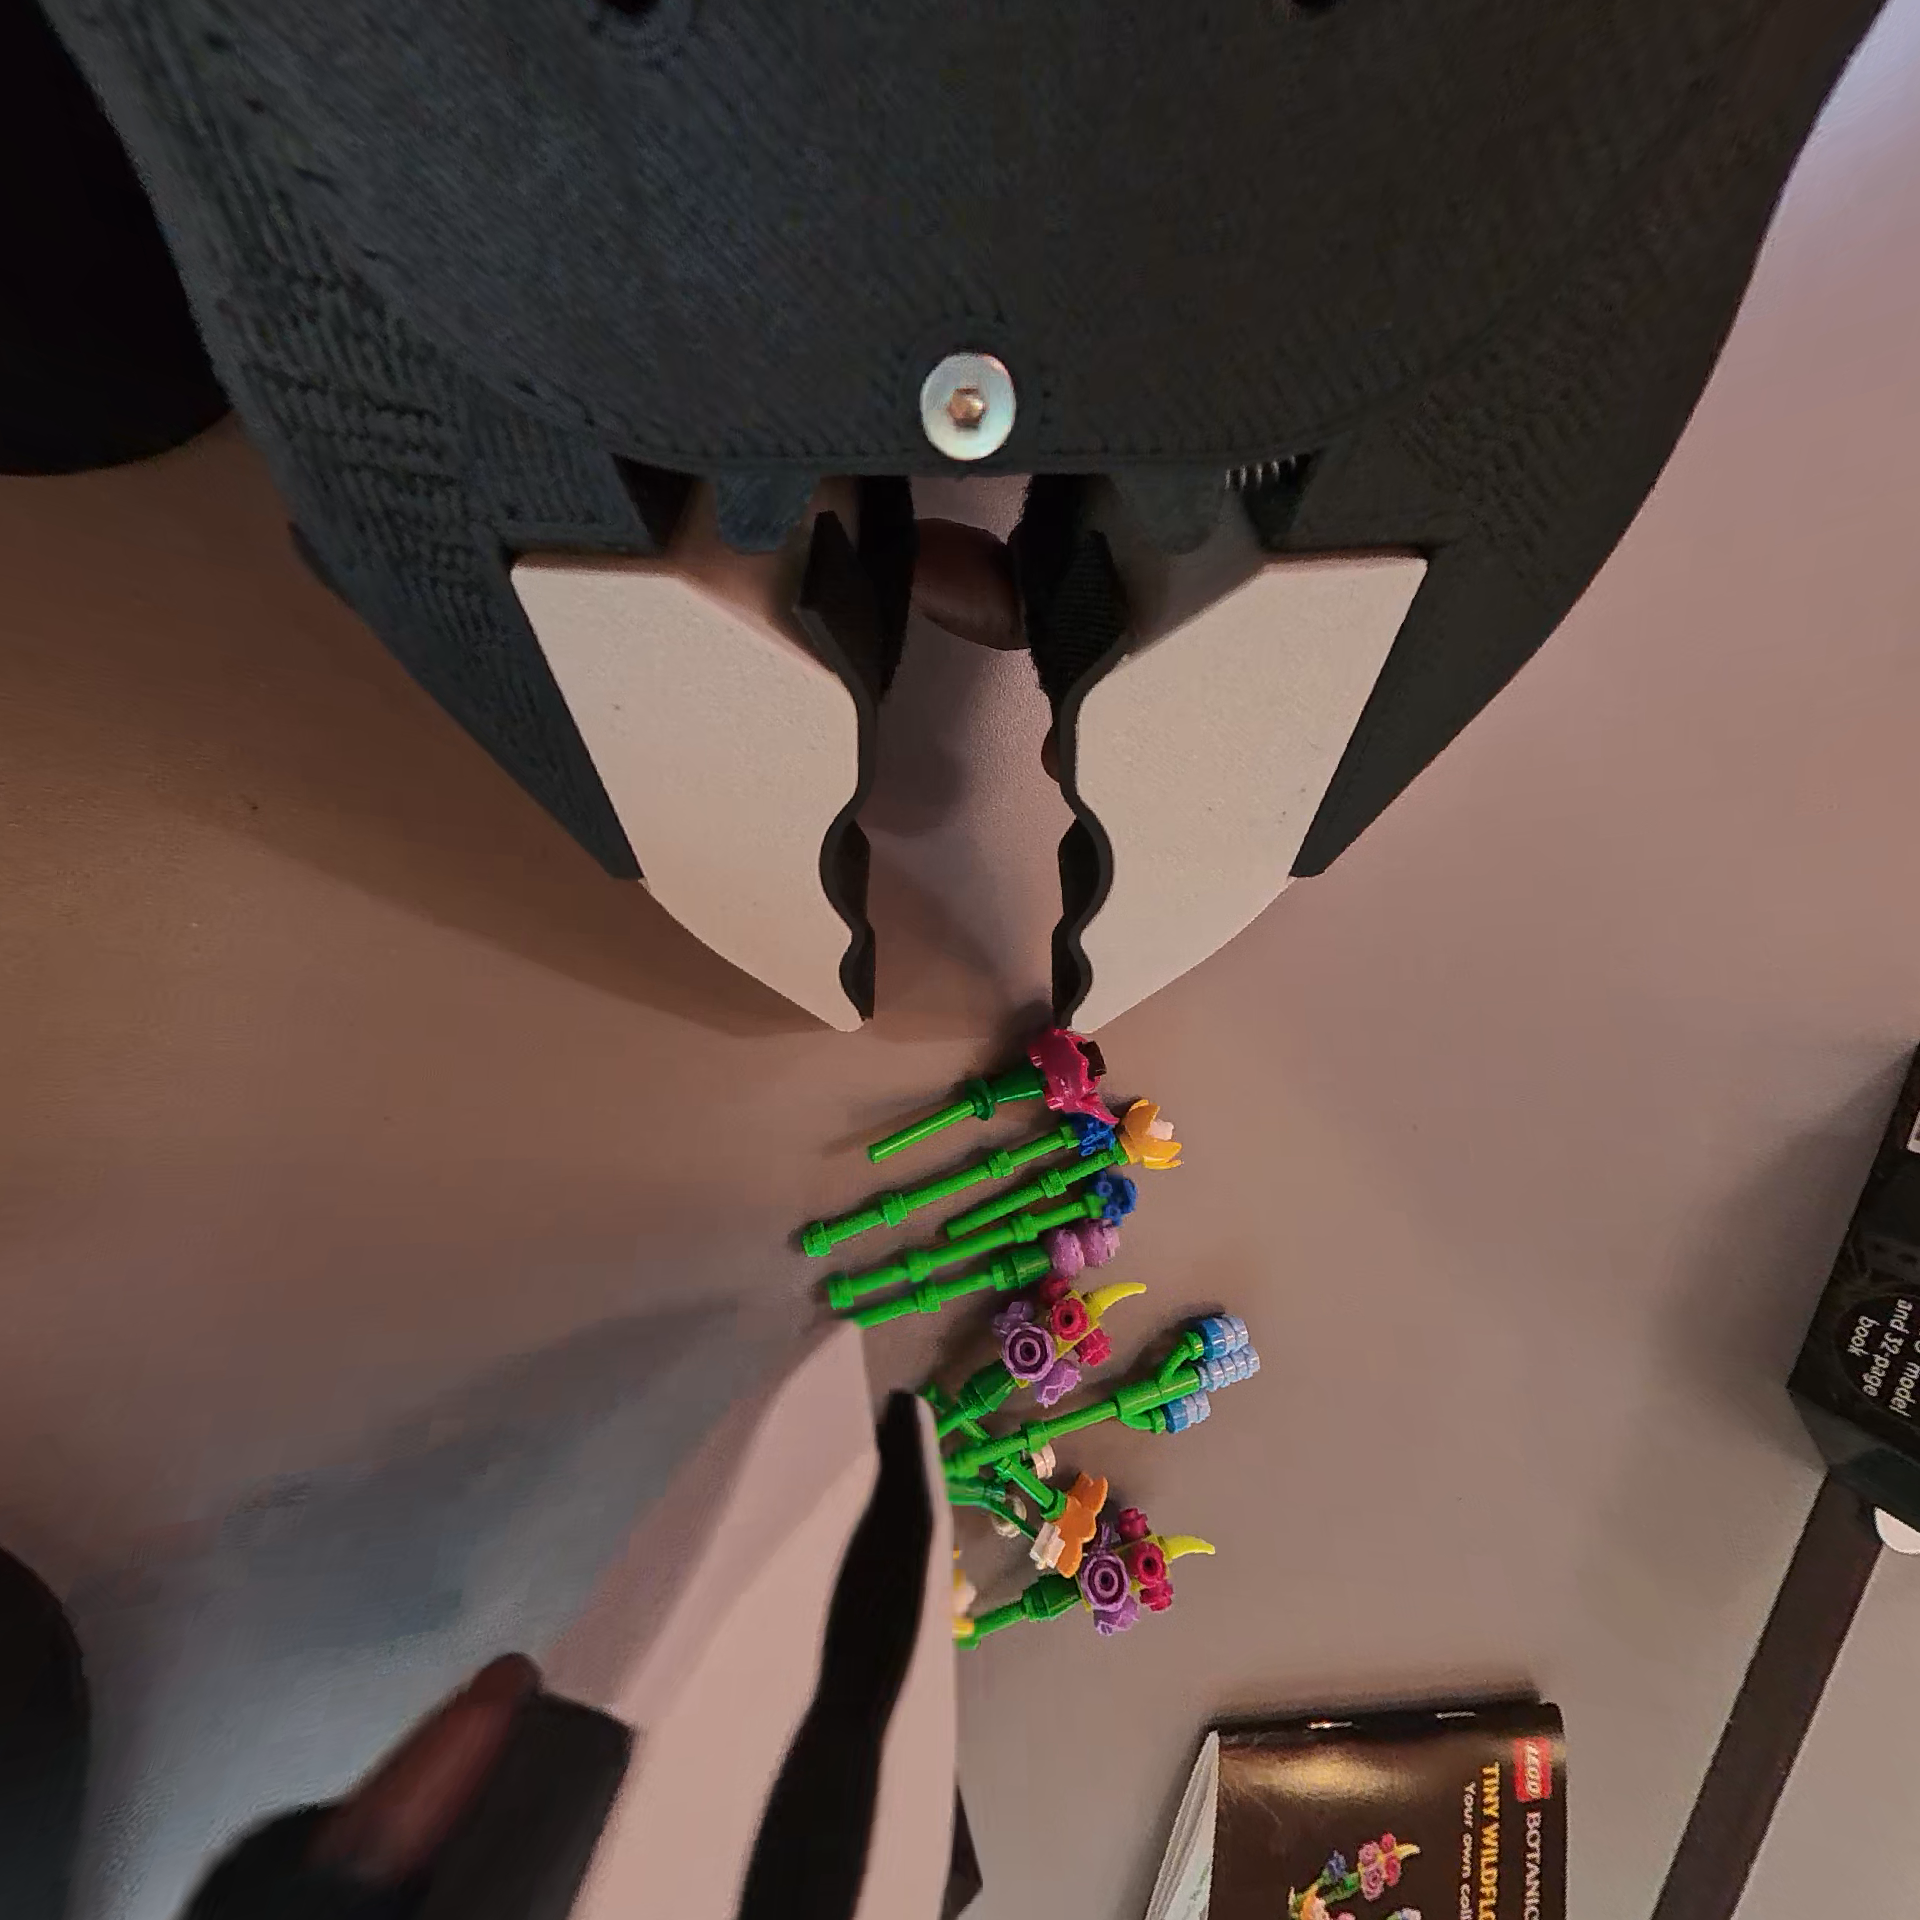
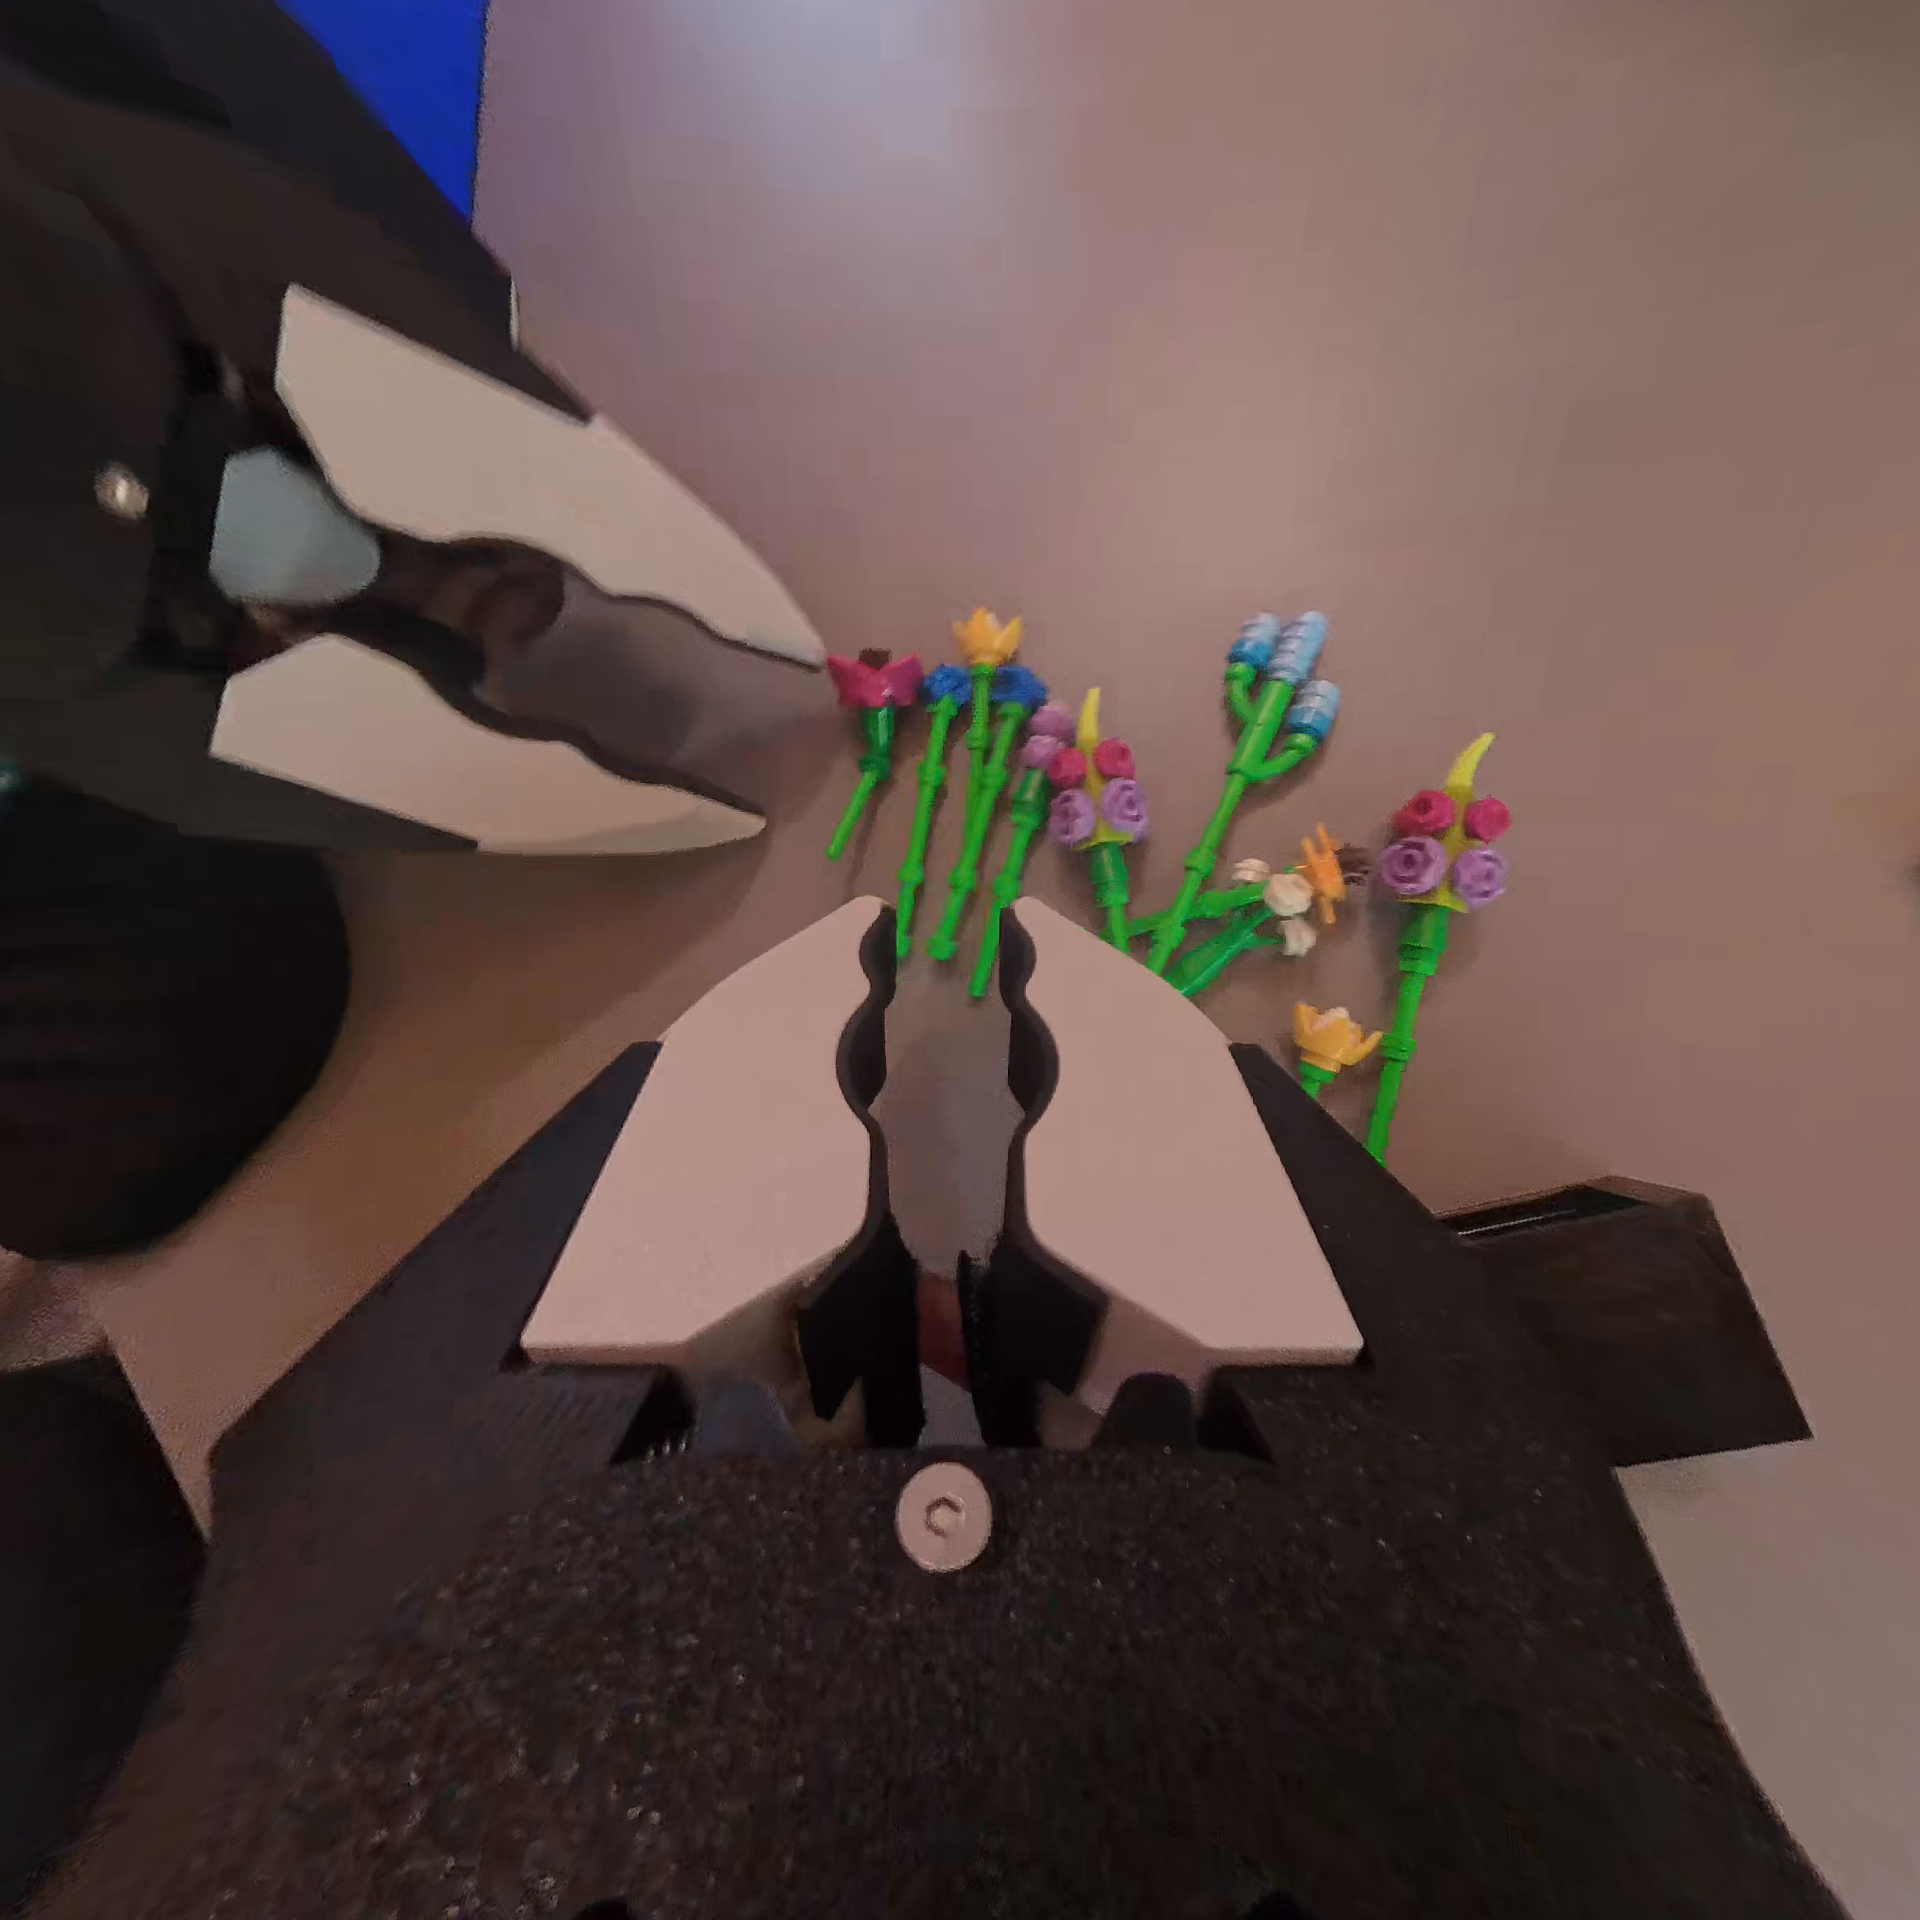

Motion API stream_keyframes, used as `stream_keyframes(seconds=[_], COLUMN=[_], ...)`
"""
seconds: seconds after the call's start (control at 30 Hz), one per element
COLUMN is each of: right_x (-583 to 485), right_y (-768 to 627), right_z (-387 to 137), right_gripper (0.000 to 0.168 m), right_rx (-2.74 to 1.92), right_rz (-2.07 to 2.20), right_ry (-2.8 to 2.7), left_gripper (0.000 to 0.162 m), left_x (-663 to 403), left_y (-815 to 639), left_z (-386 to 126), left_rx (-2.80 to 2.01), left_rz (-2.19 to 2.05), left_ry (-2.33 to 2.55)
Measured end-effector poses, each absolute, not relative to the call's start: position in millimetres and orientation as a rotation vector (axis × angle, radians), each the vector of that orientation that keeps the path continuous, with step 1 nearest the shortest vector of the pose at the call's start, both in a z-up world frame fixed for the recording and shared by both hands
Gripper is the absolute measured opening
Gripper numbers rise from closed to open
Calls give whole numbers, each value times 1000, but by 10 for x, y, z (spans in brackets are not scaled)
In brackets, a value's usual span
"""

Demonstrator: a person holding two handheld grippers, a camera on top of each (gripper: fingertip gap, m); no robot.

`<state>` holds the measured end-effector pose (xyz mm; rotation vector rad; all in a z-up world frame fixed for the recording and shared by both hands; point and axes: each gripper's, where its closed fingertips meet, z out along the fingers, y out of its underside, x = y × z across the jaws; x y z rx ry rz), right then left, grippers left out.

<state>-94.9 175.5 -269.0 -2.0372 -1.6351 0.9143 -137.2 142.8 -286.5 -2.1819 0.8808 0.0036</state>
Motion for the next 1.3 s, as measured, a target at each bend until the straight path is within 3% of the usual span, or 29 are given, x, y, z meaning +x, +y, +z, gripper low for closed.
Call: stream_keyframes(seconds=[0.3,0.5,0.57,0.63,0.7,0.8,1.03,1.3], right_x=[-1015,-1043,-897,-694,-530,-563,-723,-694], right_y=[1692,1474,1695,1943,2067,2146,1764,1648], right_z=[-2914,-2783,-2680,-2698,-2833,-2870,-2921,-2765], right_gripper=[15,23,36,61,70,54,21,33], right_rx=[-1954,-1958,-1926,-1938,-2025,-2019,-2033,-1992], right_rz=[596,759,661,539,495,529,557,602], right_ry=[-1644,-1656,-1609,-1607,-1630,-1583,-1600,-1578], left_gripper=[32,32,33,37,47,58,49,49], left_x=[-1338,-1409,-1422,-1399,-1352,-1326,-1363,-1368], left_y=[1441,1505,1484,1462,1469,1520,1768,1776], left_z=[-2864,-2807,-2755,-2703,-2667,-2720,-2849,-2721], left_rx=[-2157,-2128,-2130,-2155,-2183,-2237,-2172,-2086], left_rz=[28,117,93,27,-48,-86,81,50], left_ry=[912,884,833,735,607,446,632,790])
